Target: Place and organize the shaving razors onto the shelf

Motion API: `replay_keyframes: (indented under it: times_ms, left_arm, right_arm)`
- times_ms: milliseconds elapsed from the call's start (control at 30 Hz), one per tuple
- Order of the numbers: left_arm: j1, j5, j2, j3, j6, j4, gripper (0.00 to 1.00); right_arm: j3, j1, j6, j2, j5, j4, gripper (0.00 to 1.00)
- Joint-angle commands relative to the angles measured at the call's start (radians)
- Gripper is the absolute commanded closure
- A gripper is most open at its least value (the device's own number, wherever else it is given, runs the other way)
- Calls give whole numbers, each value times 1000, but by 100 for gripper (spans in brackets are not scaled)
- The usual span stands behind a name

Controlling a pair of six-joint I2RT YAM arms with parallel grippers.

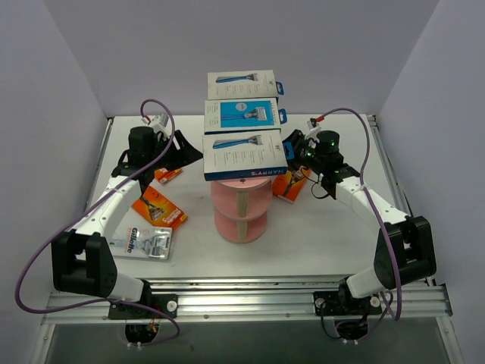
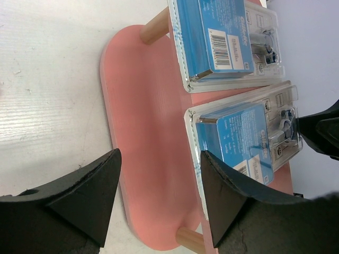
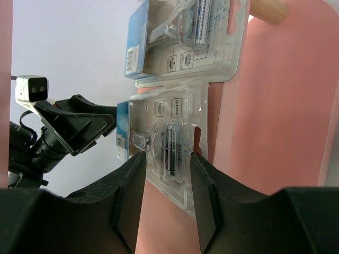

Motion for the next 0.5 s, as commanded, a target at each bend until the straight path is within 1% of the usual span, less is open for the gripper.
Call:
replay_keyframes:
  times_ms: [0,200,233,300,367,467]
  left_arm:
    - [8,19,-44,20,16,15,30]
    - [8,20,-45,19,16,14,30]
    - [8,19,-47,19,14,15,30]
    - [9,22,-45,19,14,17,30]
    - [8,22,-45,19,14,15,30]
    - [9,22,-47,19,14,17,30]
  right_arm:
    - [-9,7,17,-46,-34,77,66]
    - [-15,2,22,-49,-39,81,69]
    - [-18,2,23,-49,-39,81,72]
    - [-21,-1,25,-52,-39,81,74]
    - [-23,-4,26,-52,-39,81,80]
    - [-25,-10,26,-55,-40,82,83]
